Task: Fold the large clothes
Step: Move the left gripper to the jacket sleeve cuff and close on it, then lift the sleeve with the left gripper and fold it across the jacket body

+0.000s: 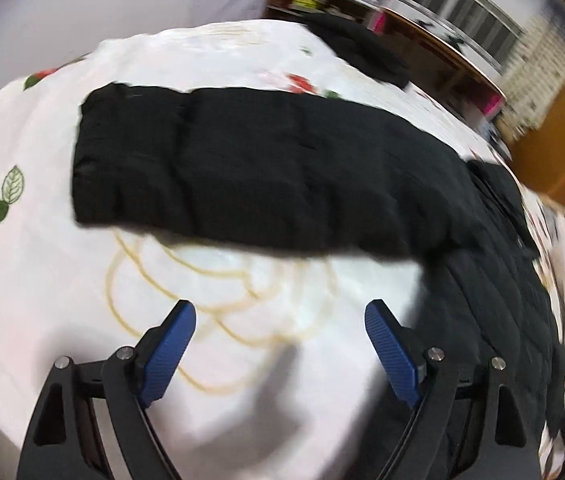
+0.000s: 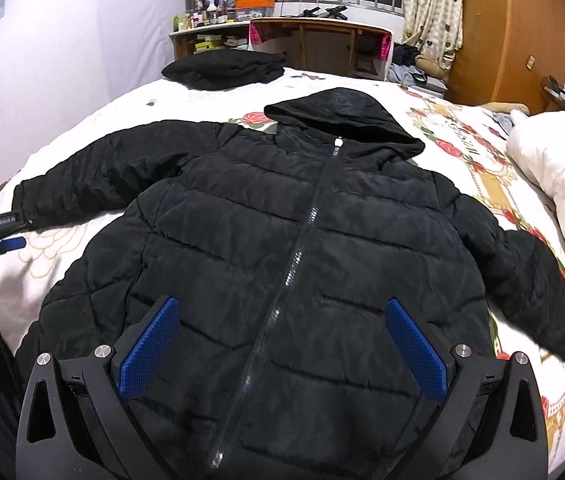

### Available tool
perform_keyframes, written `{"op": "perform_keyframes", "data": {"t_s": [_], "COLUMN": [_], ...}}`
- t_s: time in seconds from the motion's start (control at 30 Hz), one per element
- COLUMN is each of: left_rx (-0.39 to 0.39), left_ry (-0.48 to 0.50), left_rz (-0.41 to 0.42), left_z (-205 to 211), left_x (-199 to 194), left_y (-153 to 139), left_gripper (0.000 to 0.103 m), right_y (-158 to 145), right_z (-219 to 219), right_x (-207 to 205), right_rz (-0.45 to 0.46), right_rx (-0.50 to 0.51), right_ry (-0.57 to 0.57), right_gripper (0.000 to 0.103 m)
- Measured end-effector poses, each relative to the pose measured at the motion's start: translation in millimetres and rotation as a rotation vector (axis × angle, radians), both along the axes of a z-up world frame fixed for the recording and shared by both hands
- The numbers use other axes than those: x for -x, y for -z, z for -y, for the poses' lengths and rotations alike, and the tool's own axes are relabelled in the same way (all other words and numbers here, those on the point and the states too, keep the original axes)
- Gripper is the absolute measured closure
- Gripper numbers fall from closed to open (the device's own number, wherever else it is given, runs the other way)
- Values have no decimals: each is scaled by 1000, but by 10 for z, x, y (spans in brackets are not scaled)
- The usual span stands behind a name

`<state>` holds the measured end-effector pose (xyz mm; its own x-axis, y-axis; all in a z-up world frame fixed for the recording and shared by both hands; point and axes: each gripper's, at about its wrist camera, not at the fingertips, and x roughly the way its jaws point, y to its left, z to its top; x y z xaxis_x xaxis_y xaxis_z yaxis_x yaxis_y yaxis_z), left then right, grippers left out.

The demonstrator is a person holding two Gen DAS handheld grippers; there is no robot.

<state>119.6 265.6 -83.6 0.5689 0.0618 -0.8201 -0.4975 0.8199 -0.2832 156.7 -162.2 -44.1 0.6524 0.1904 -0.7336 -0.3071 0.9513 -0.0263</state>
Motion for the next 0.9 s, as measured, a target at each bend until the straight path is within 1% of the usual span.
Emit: {"op": "perform_keyframes", "data": {"t_s": [0.2,0.3,0.5,0.57,0.63,0.67,0.73,0.77,0.83,0.9], "left_rx": [60,92,76,47,7,-7,-9,-12,-44,-72], "left_ry": [-152,-215,-299,-318,-329,-333,-318,-303,-279,-259], "left_rz": [14,23,78,76,65,61,66,68,68,79], "left_z": [-493,-679,-868,-930,-973,-987,-1024,-1025,-995,-954], "left_x": [-40,-53,-113,-149,-180,-193,-232,-246,-291,-287], "left_y": [214,316,319,320,312,307,289,268,194,71], "left_gripper": [16,19,20,29,46,54,71,73,82,84], "right_y": [90,121,200,219,229,226,219,209,192,169], "right_z": [-59,-76,-89,-77,-57,-41,-15,1,35,67], "right_x": [-197,-265,-355,-374,-383,-387,-391,-395,-393,-383], "right_rz": [-11,-13,-25,-31,-34,-35,-36,-36,-34,-31], "right_rx": [17,20,33,35,35,34,31,29,23,18], "right_ry": [-2,1,9,15,22,27,35,40,46,49], "right_gripper": [1,1,1,1,1,1,1,1,1,1]}}
